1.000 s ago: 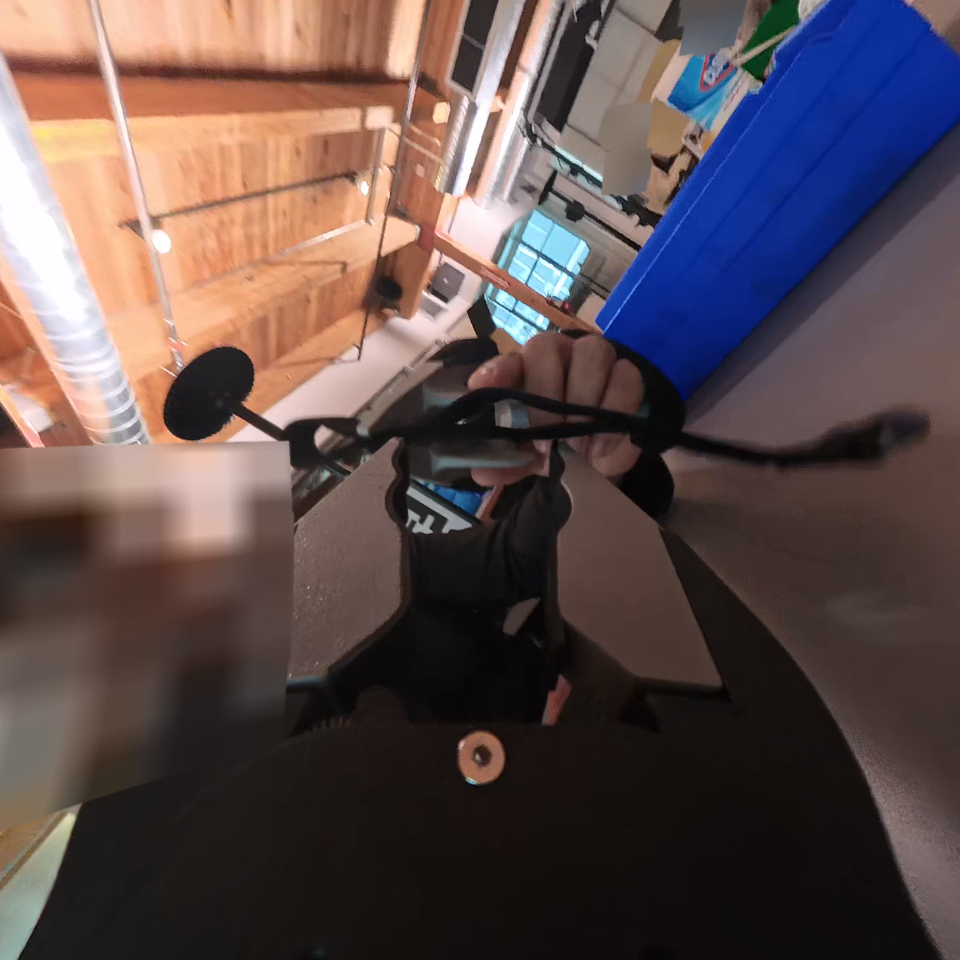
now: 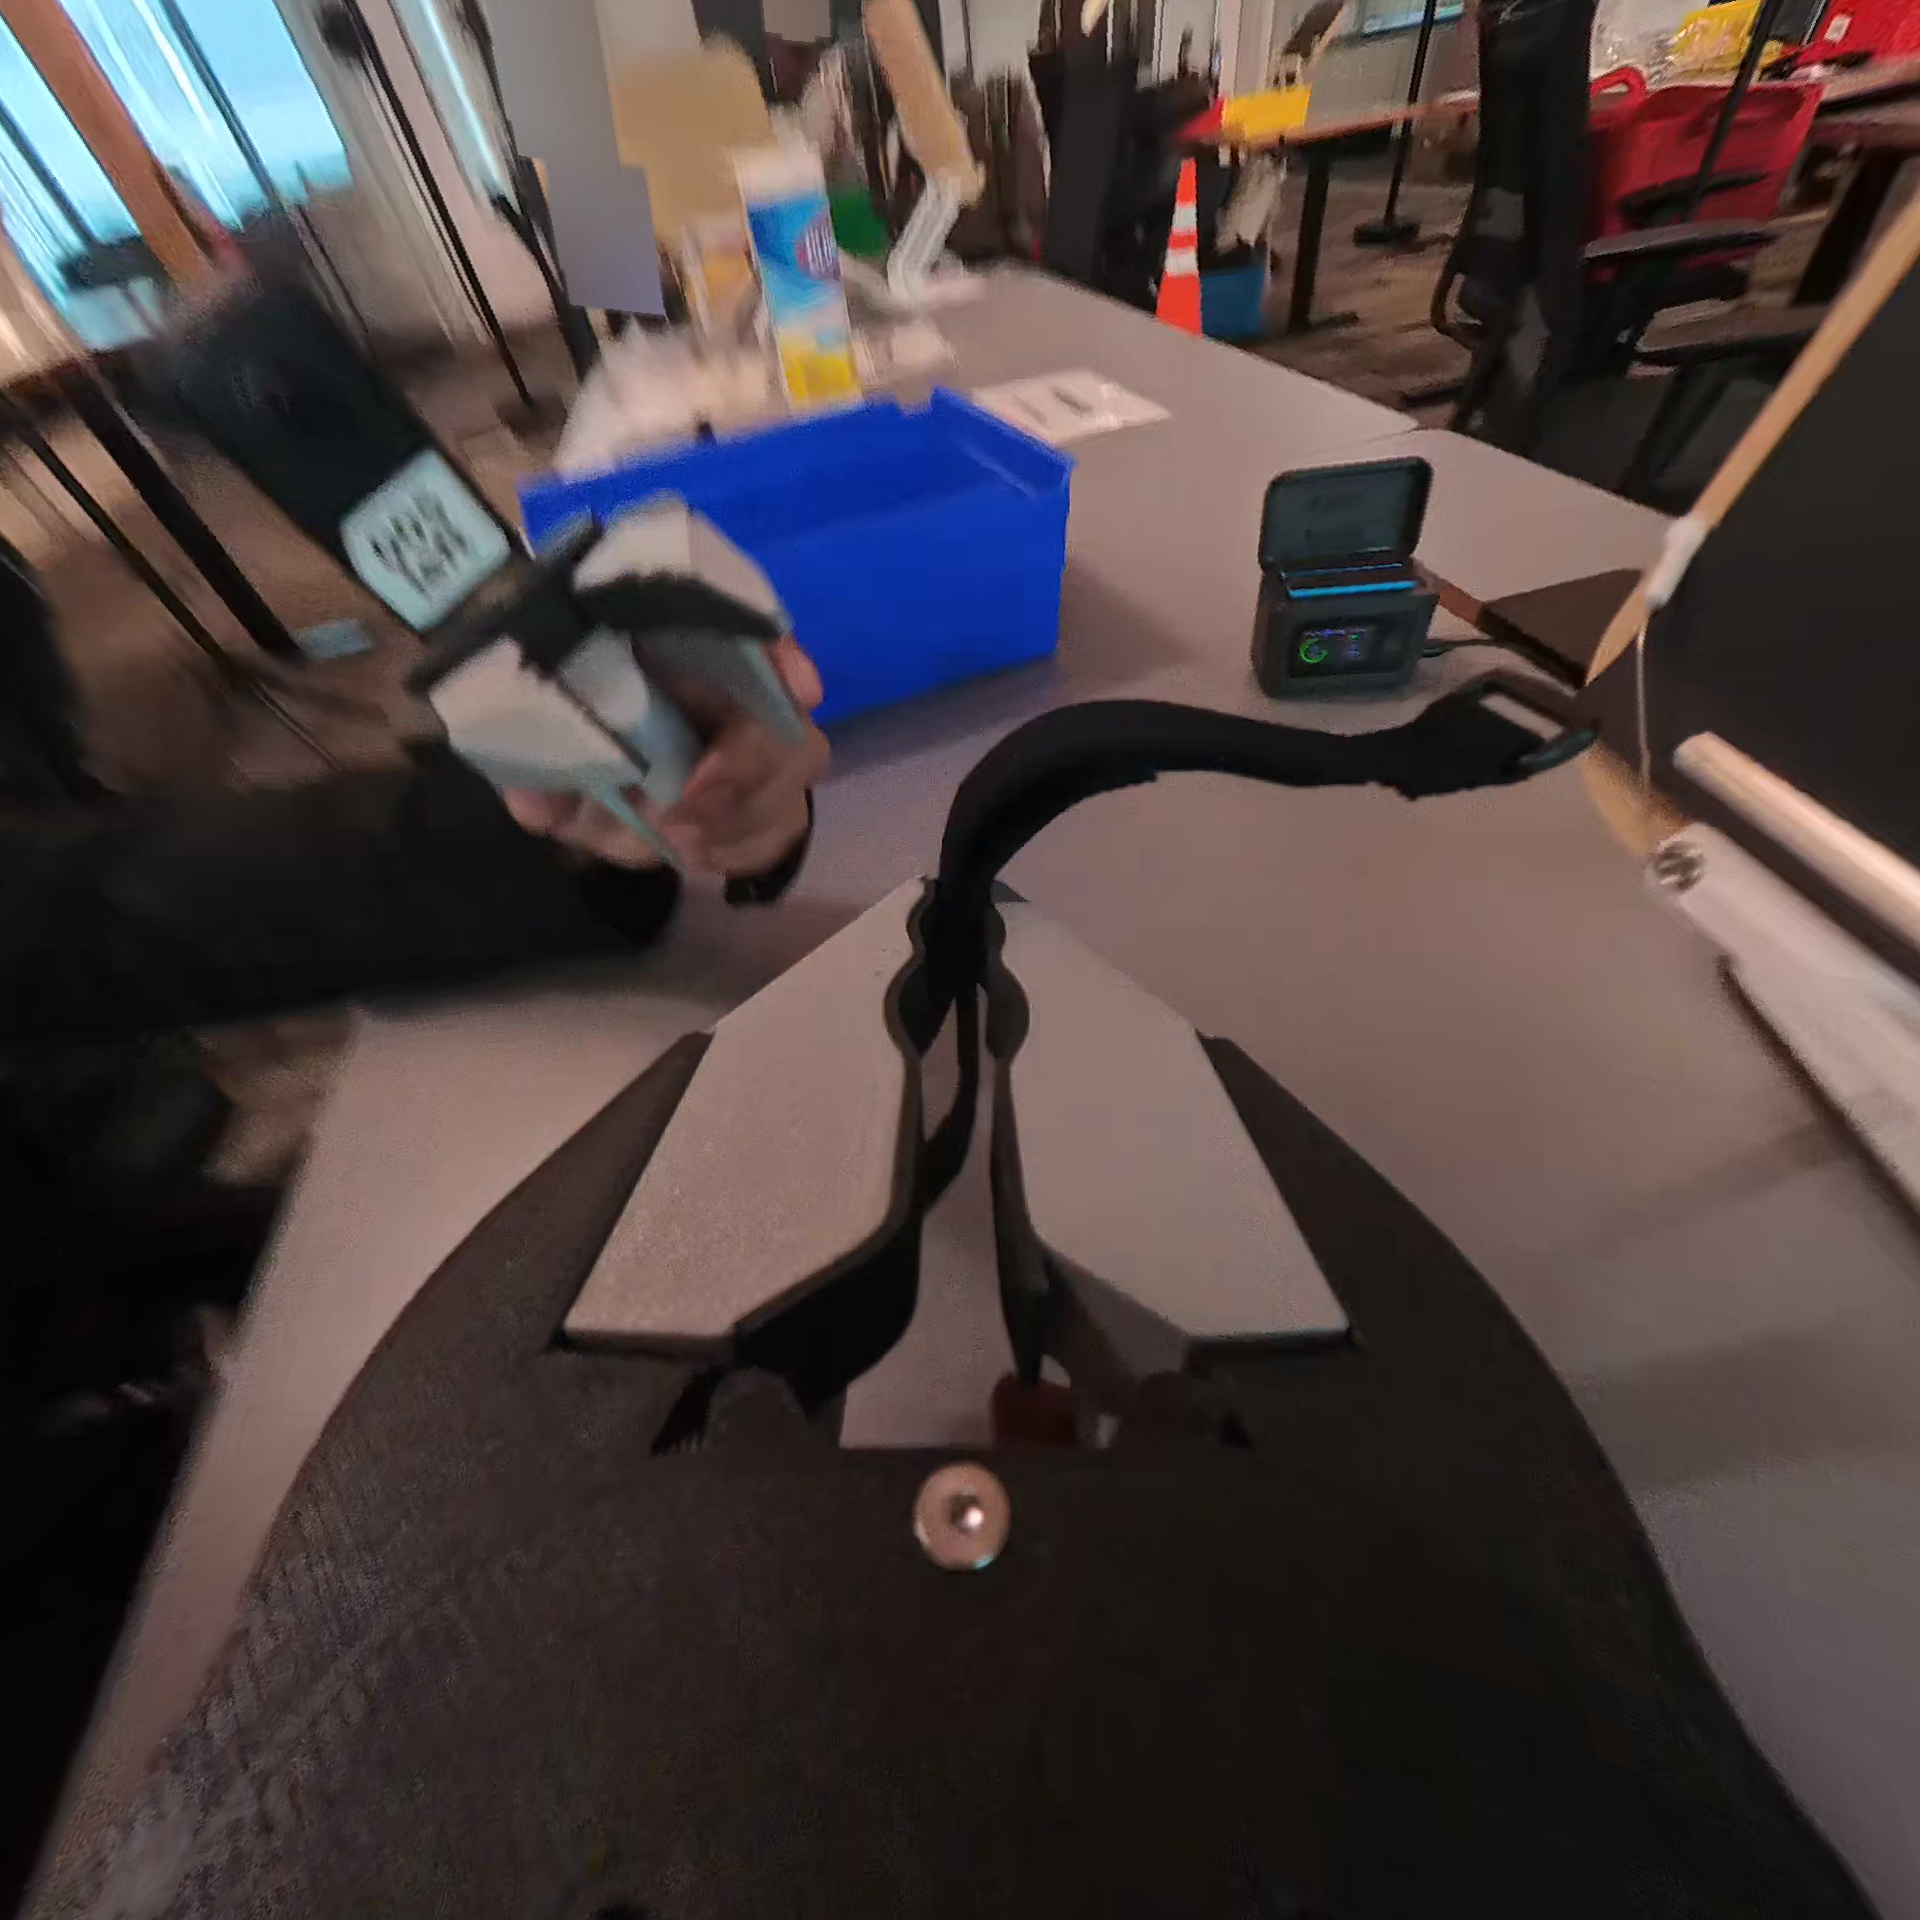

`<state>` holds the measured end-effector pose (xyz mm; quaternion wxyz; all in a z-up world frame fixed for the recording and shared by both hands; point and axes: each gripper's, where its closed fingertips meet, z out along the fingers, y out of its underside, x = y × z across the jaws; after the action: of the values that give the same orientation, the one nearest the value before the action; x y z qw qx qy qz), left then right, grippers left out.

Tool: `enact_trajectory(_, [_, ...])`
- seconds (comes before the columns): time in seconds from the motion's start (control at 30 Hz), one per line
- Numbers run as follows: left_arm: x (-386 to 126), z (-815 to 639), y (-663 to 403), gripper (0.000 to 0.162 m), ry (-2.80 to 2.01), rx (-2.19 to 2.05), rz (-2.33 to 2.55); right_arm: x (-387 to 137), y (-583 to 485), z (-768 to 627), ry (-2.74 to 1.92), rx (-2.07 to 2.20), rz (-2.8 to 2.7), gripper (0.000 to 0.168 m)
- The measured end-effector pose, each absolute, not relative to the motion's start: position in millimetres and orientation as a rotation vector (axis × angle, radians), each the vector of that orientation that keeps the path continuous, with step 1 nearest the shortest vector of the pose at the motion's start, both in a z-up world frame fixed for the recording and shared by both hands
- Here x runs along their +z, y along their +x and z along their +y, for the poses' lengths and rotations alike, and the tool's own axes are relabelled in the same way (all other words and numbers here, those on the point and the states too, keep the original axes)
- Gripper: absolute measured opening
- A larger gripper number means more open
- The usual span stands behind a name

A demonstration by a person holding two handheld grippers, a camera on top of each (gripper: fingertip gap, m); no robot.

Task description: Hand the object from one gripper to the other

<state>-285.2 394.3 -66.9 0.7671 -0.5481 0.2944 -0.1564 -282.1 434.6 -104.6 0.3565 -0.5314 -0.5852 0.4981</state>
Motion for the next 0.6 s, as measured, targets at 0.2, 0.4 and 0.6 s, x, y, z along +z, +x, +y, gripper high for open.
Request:
enact_trajectory(0.2, [-82,393,-271,0.035,-1.206,-0.249,0.752,-134,-282,413,-1.123,0.818,-1.825,0.001])
enact_trajectory(0.4, [-80,387,-268,0.037,-1.186,-0.291,0.773,-144,-283,397,-0.888,0.669,-1.909,0.000])
enact_trajectory(0.6, [-89,378,-254,0.043,-1.177,-0.306,0.877,-134,-275,375,-0.750,0.782,-1.935,0.000])
